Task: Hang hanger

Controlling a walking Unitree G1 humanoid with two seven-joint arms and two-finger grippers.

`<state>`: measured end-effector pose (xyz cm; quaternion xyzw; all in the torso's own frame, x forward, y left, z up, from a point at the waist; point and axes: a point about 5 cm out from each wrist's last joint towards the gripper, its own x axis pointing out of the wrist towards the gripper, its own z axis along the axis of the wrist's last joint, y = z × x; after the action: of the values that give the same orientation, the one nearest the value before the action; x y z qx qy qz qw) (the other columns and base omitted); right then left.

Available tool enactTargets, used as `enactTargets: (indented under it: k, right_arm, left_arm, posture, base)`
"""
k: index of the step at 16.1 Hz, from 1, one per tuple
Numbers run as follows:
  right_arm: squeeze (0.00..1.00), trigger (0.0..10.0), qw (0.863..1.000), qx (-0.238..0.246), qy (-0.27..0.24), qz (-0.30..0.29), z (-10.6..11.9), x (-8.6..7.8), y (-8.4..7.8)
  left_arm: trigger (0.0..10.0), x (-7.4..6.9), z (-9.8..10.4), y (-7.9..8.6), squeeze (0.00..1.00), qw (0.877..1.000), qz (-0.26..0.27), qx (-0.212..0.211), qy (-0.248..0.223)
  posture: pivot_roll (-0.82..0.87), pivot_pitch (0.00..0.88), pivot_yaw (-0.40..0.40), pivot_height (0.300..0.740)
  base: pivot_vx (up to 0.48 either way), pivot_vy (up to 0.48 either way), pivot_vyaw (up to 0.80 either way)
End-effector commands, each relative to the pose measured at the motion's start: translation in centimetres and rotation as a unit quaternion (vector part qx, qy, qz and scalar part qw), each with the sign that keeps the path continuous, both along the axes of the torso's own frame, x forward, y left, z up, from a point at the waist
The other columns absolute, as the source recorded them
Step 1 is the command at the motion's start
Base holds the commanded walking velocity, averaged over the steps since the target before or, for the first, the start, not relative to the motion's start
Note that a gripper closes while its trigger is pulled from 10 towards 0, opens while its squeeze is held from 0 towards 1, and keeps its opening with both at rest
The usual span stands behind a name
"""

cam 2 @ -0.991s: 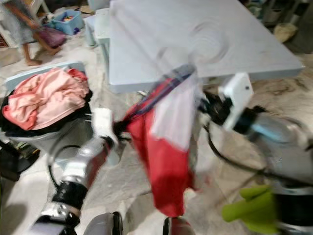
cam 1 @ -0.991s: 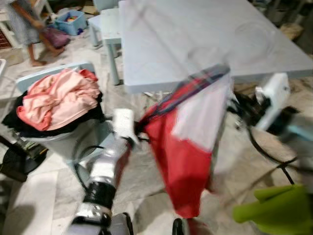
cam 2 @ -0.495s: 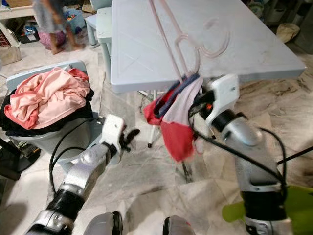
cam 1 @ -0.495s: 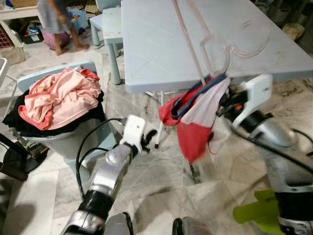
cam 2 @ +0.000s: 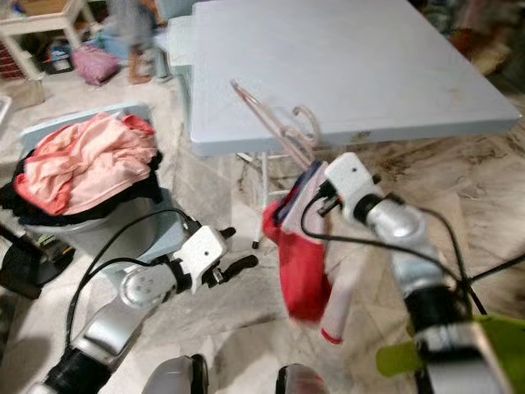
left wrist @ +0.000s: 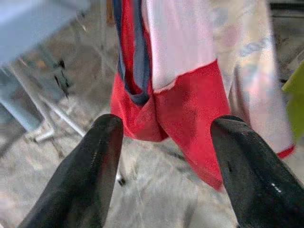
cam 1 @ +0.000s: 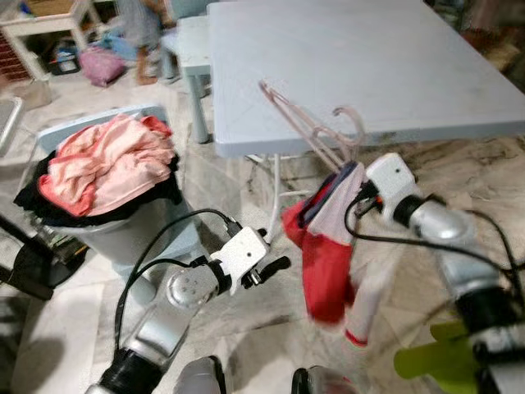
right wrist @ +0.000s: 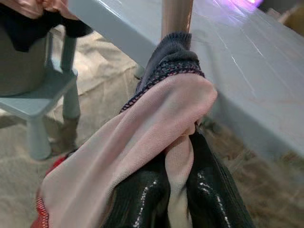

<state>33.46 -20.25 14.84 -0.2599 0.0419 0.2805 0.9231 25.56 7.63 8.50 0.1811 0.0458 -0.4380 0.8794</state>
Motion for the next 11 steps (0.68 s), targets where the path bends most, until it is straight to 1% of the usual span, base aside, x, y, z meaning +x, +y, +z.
enactTargets:
  k: [1,3,4,5,6,7,8,10,11]
  right_arm:
    - [0.0,10.0,0.999,-0.023,-0.001,0.049,0.5,0.1,0.2]
    - [0.0,10.0,0.991,-0.07,0.03,0.108,0.2,-0.5,-0.6]
    - [0.0,10.0,0.986,-0.087,0.044,0.136,0.0,-0.8,-1.0]
    - [0.0,10.0,0.978,-0.109,0.066,0.166,-0.3,-1.2,-1.6]
    - [0.0,10.0,0.968,-0.137,0.078,0.195,-0.6,-1.7,-2.1]
    - [0.0,10.0,0.964,-0.149,0.086,0.205,-0.7,-2.0,-2.3]
    - [0.0,10.0,0.952,-0.175,0.114,0.225,-1.1,-2.7,-3.2]
    - [0.0,10.0,0.94,-0.204,0.12,0.246,-1.3,-3.2,-3.7]
    - [0.0,10.0,0.933,-0.186,0.129,0.278,-1.4,-4.1,-3.3]
  left_arm:
    - [10.0,-0.2,1.4,0.6,1.0,0.999,-0.013,-0.006,-0.041]
    - [10.0,-0.2,2.2,1.9,1.0,0.997,-0.019,-0.013,-0.074]
    - [10.0,-0.4,2.0,2.5,1.0,0.996,-0.033,-0.002,-0.079]
    - [10.0,-0.4,1.7,3.2,1.0,0.995,-0.049,0.024,-0.083]
    - [10.0,-0.3,1.6,3.6,1.0,0.994,-0.059,0.036,-0.08]
    - [10.0,-0.2,1.6,3.7,1.0,0.994,-0.06,0.04,-0.082]
    - [10.0,0.3,1.7,3.9,1.0,0.992,-0.064,0.053,-0.093]
    - [10.0,0.6,1.7,3.8,1.0,0.993,-0.056,0.044,-0.092]
    - [10.0,0.4,1.2,3.5,1.0,0.993,-0.057,0.048,-0.092]
  posture:
    - [-0.05,0.073,0.026,0.74]
    - [-0.05,0.079,0.018,0.74]
    - [-0.05,0.074,0.018,0.74]
    - [-0.05,0.072,0.02,0.74]
    - [-0.05,0.07,0.022,0.74]
    - [-0.05,0.068,0.023,0.74]
    - [-0.05,0.068,0.023,0.74]
    - [-0.06,0.073,0.027,0.74]
    - [-0.06,0.074,0.027,0.74]
  base:
    - [0.0,0.0,0.0]
    - [0.0,0.0,0.0]
    - [0.0,0.0,0.0]
    - [0.0,0.0,0.0]
    - [0.0,0.0,0.0]
    - [0.0,0.0,0.0]
    - [0.0,0.0,0.0]
    - [0.0,0.0,0.0]
    - [0.0,0.0,0.0]
